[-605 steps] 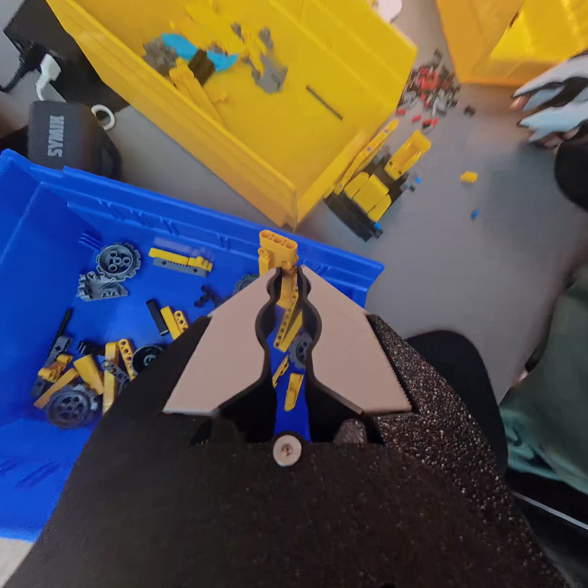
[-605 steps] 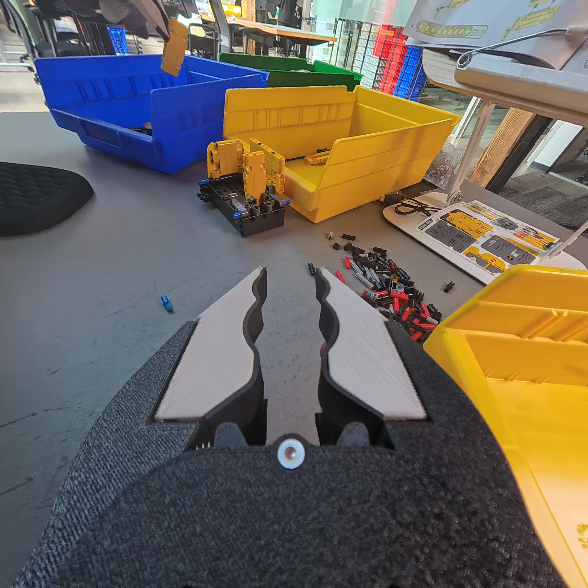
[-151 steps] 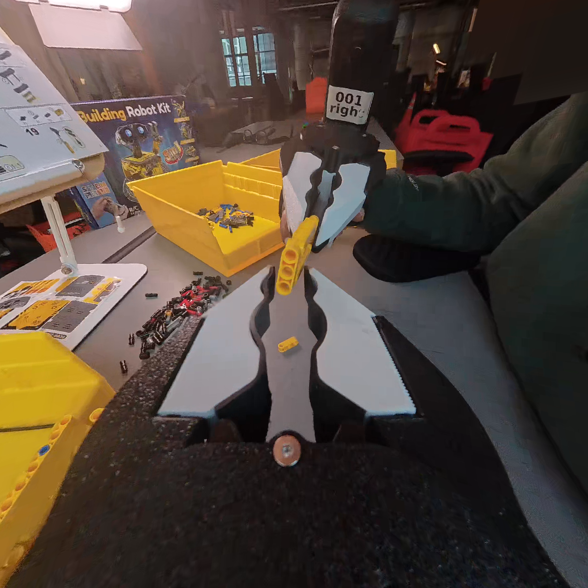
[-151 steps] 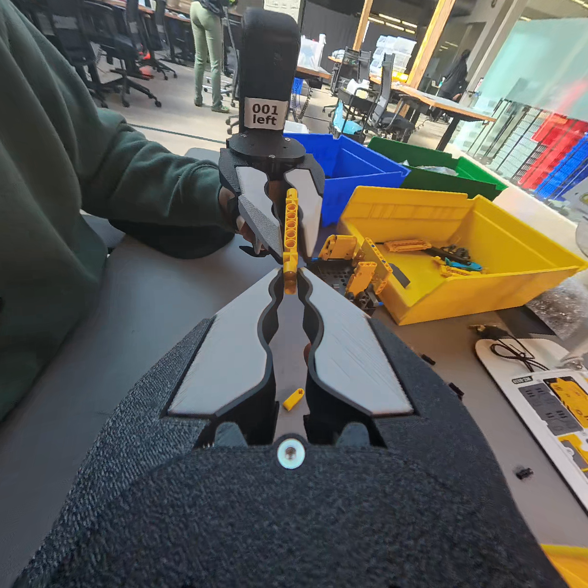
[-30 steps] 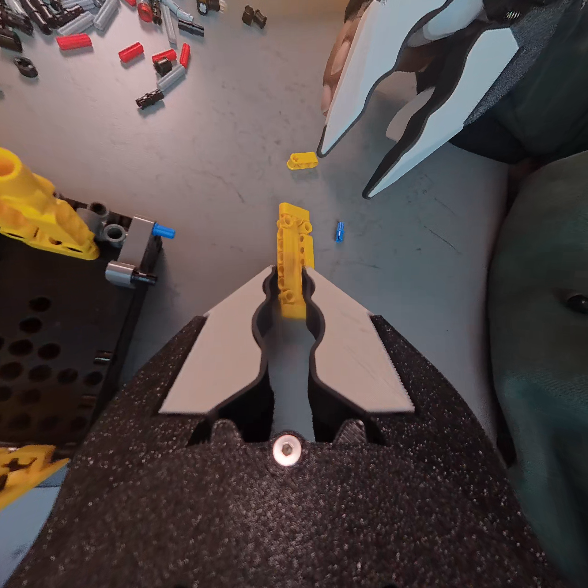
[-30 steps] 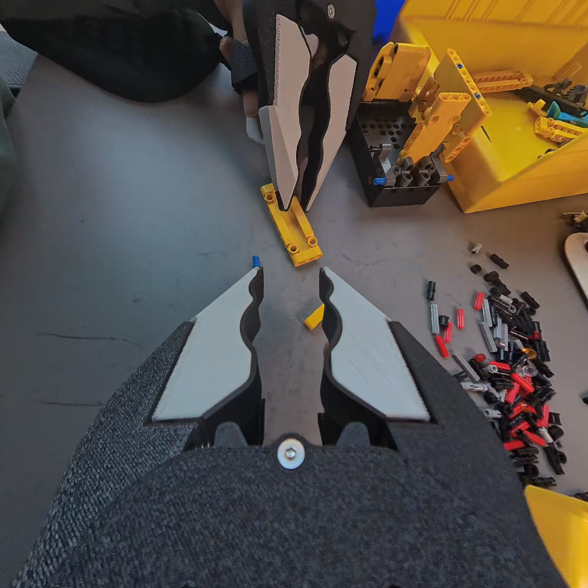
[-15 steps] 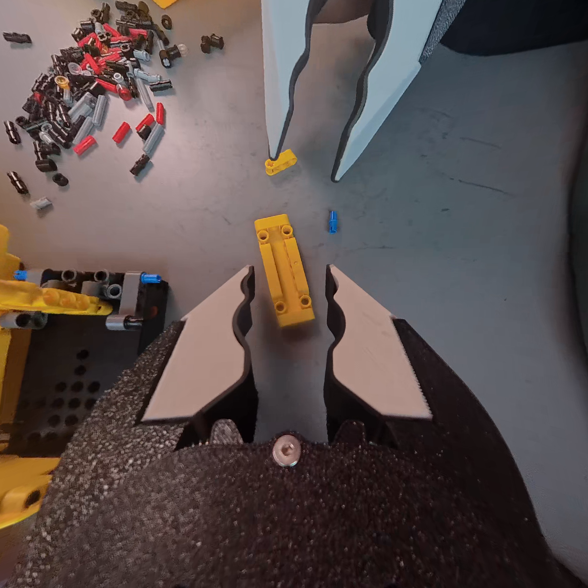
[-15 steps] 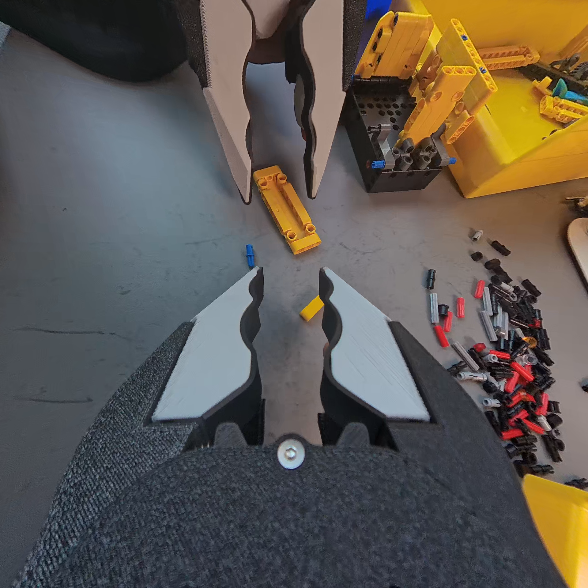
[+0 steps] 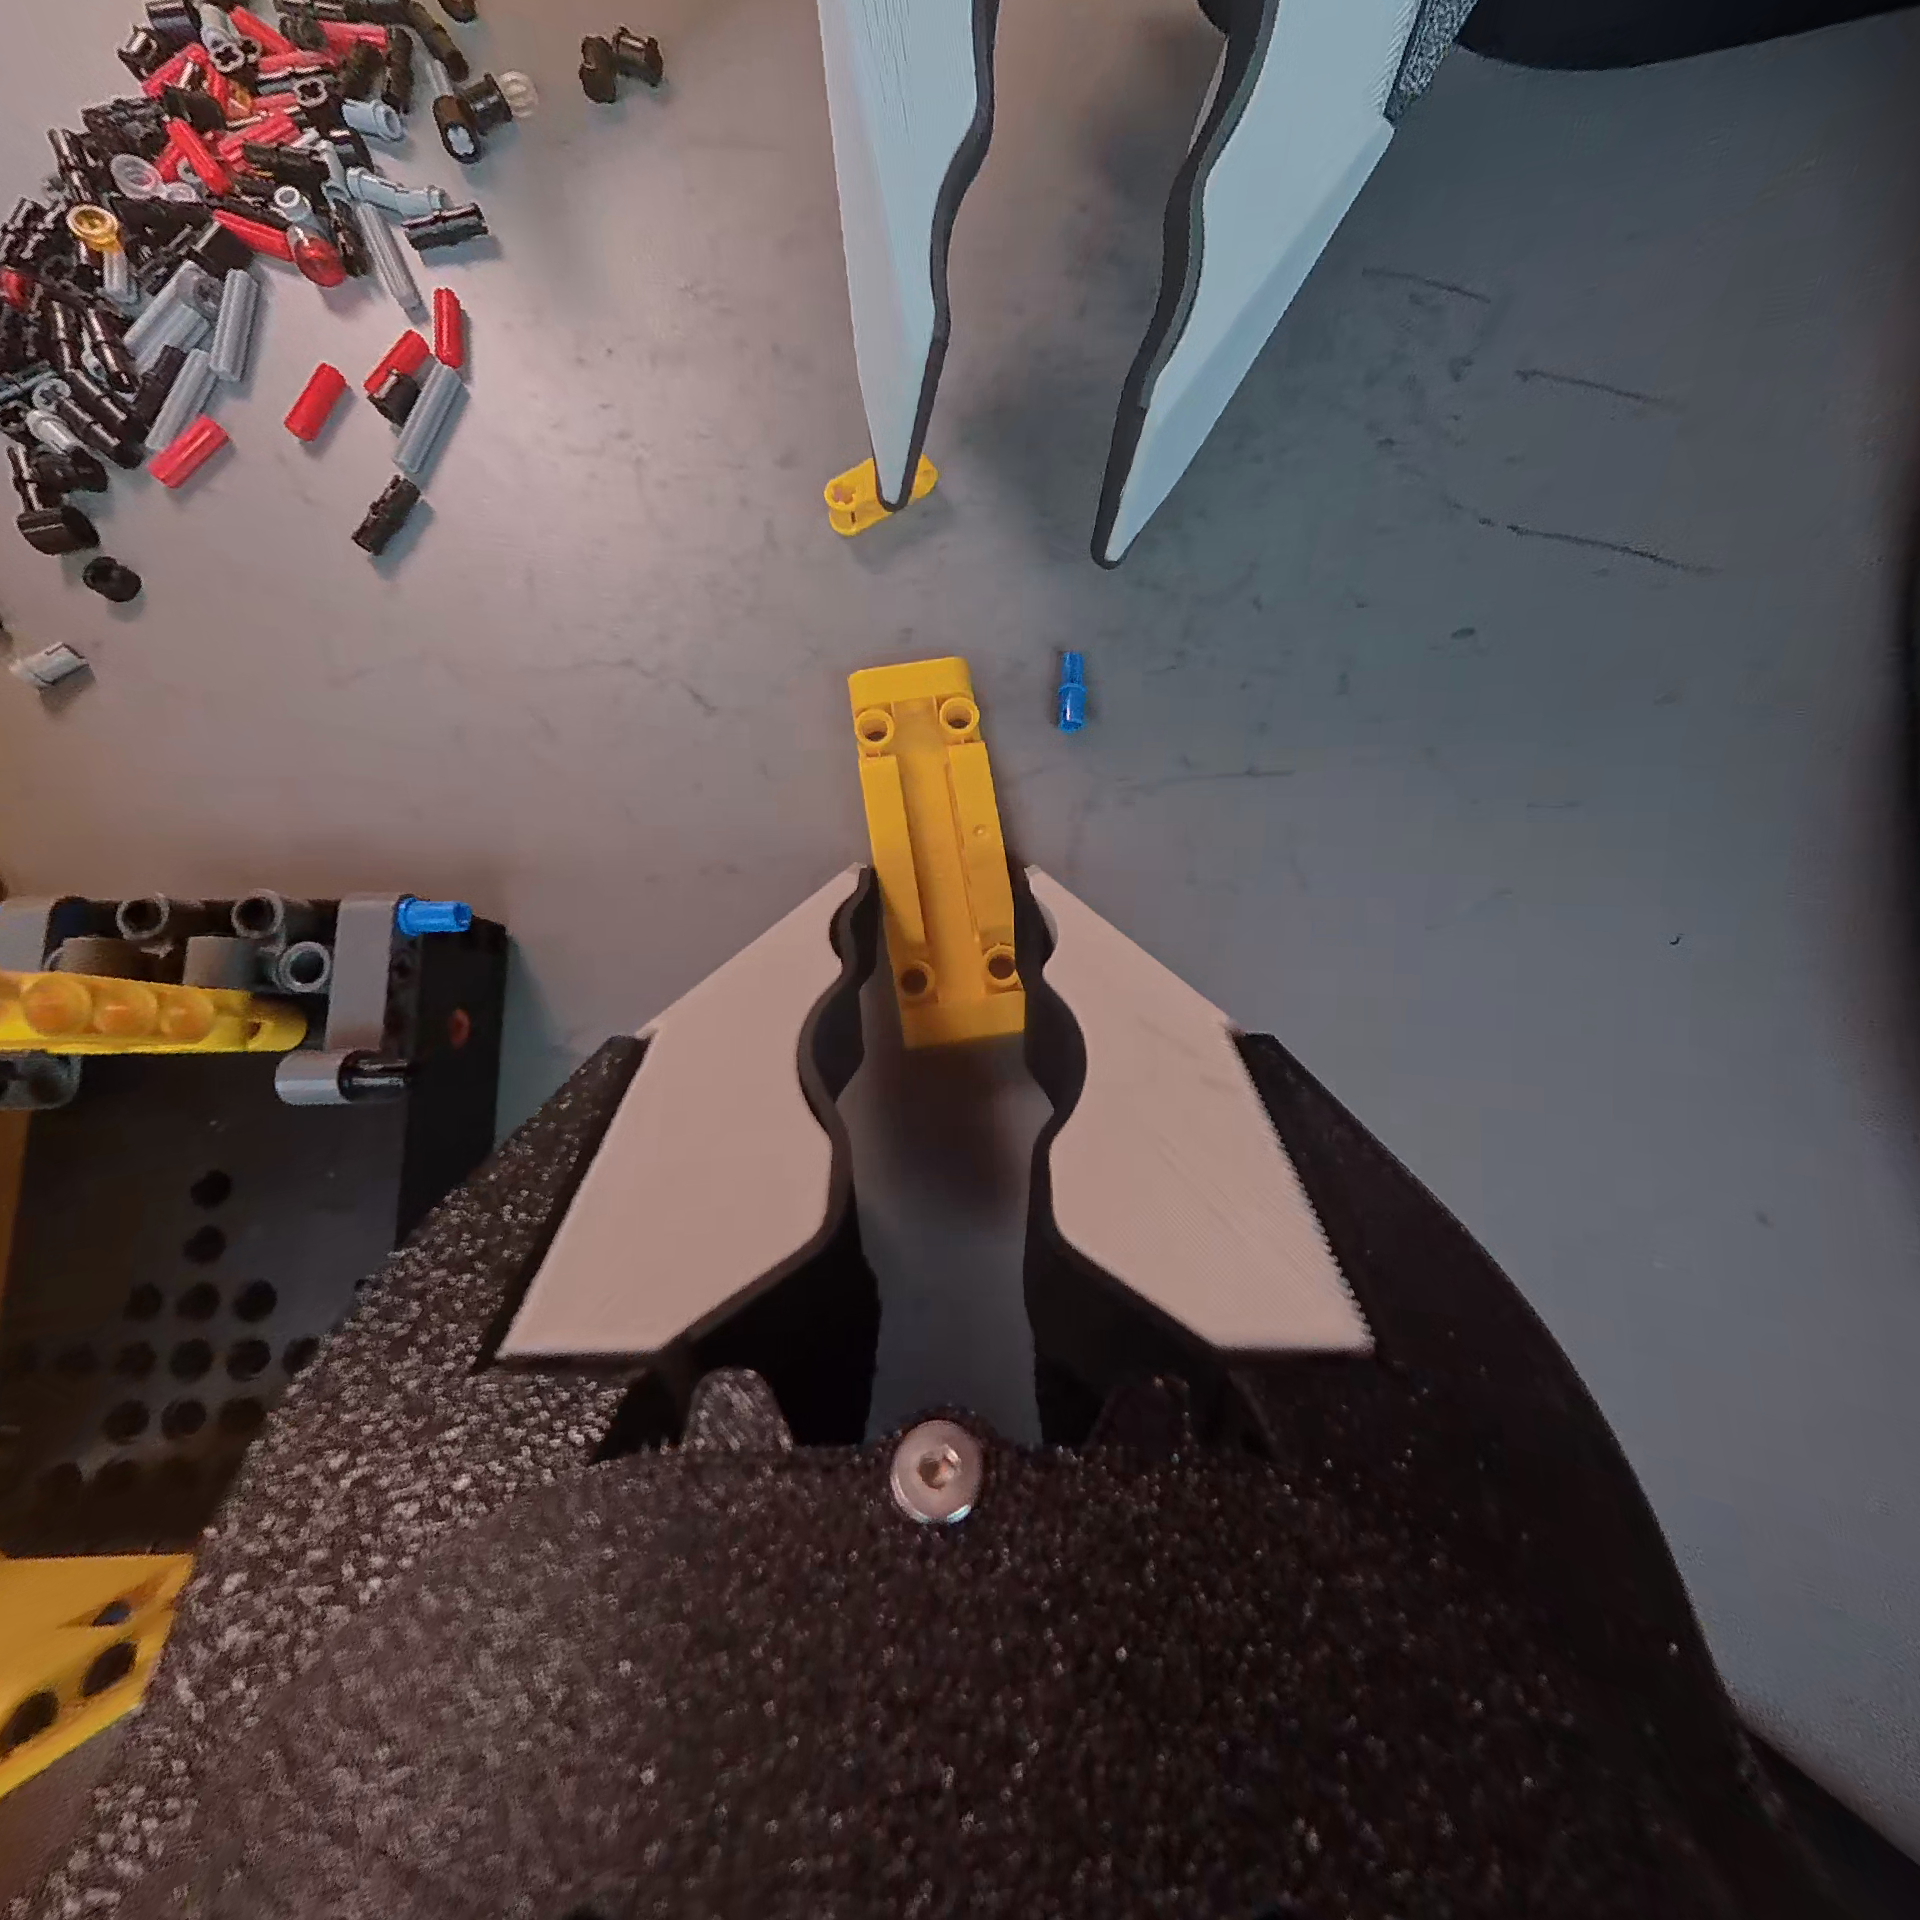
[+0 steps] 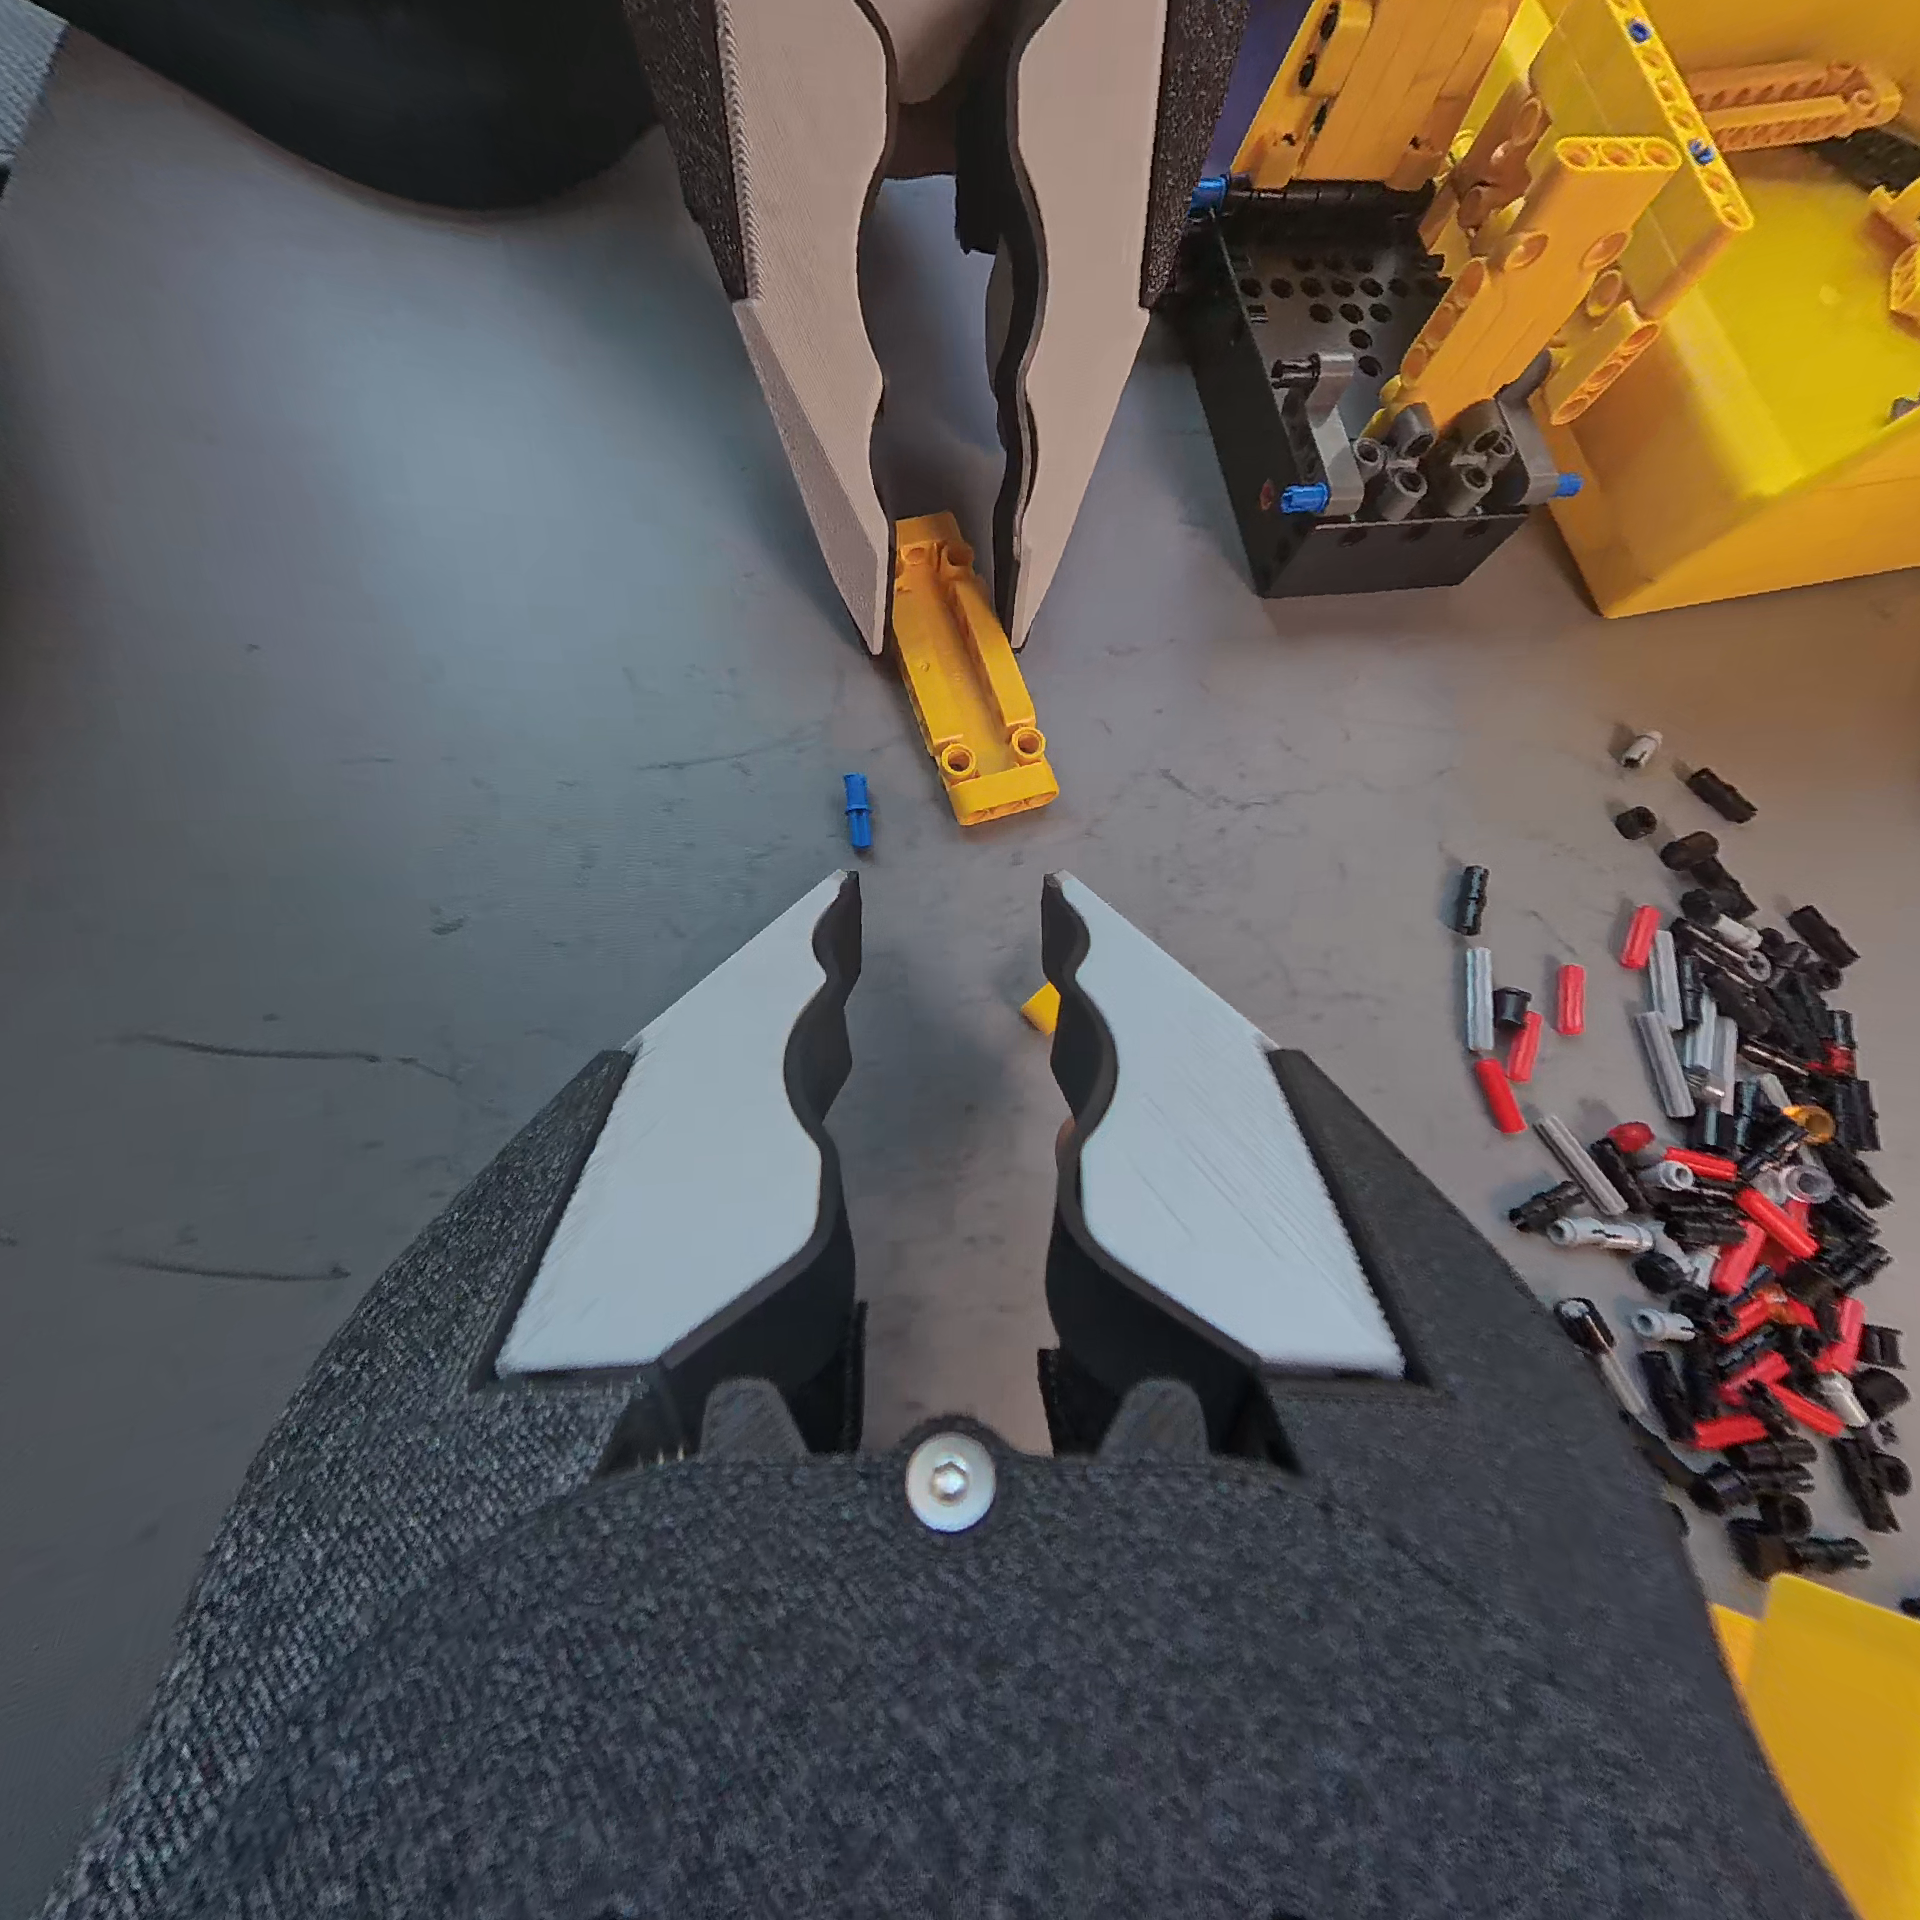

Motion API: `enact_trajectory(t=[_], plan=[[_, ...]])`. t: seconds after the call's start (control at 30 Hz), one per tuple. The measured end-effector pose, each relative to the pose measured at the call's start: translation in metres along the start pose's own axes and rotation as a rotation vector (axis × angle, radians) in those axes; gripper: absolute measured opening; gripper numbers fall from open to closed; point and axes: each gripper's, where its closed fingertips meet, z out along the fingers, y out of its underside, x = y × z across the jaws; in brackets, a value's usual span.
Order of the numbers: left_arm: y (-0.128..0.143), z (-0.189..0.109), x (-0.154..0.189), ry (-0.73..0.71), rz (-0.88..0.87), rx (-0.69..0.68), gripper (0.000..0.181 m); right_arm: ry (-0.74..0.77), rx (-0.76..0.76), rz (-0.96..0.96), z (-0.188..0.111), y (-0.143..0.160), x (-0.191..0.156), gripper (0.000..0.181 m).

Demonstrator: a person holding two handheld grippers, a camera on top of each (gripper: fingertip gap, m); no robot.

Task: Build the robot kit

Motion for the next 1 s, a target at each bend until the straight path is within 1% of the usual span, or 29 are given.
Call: enact_trajectory(t=[0.23,0.33,0.43,0.5,0.6,0.67,0.7,0.73,0.77,0.8,0.83,0.87,0.9,0.93,1.0], plan=[[0.0,0.0,0.0,0.013,-0.01,0.01,0.024,0.012,-0.005,-0.012,0.002,-0.001,0.0,0.034],[-0.002,-0.002,0.0,0.034,-0.032,0.03,0.024,0.044,0.036,-0.024,-0.001,-0.01,0.004,0.034],[-0.011,-0.007,0.003,0.073,-0.061,0.088,0.024,0.094,0.077,-0.086,-0.002,-0.02,0.007,0.035],[-0.02,-0.013,0.008,0.123,-0.087,0.149,0.024,0.129,0.111,-0.148,-0.002,-0.029,0.006,0.036],[-0.037,-0.024,0.02,0.252,-0.154,0.256,0.024,0.158,0.156,-0.251,-0.002,-0.042,-0.001,0.035],[-0.047,-0.031,0.026,0.338,-0.202,0.326,0.024,0.158,0.17,-0.297,-0.003,-0.046,-0.007,0.022],[-0.049,-0.034,0.028,0.369,-0.223,0.345,0.024,0.15,0.183,-0.291,-0.006,-0.049,-0.008,0.02],[-0.052,-0.036,0.029,0.398,-0.241,0.365,0.024,0.119,0.209,-0.242,-0.01,-0.053,-0.01,0.019],[-0.054,-0.038,0.027,0.404,-0.258,0.386,0.024,0.069,0.234,-0.163,-0.015,-0.055,-0.011,0.01],[-0.056,-0.04,0.022,0.377,-0.259,0.405,0.019,0.01,0.26,-0.069,-0.021,-0.057,-0.011,0.006],[-0.058,-0.043,0.019,0.349,-0.24,0.424,0.023,-0.067,0.254,0.038,-0.026,-0.054,-0.013,0.006],[-0.06,-0.047,0.017,0.33,-0.219,0.446,0.027,-0.146,0.214,0.147,-0.028,-0.045,-0.014,0.006],[-0.063,-0.051,0.017,0.321,-0.202,0.464,0.029,-0.166,0.204,0.237,-0.028,-0.039,-0.009,0.006],[-0.064,-0.052,0.018,0.312,-0.186,0.462,0.028,-0.201,0.206,0.343,-0.028,-0.036,-0.006,0.006],[-0.06,-0.043,0.022,0.287,-0.147,0.417,0.024,-0.368,0.234,0.572,-0.029,-0.038,-0.013,0.006]])
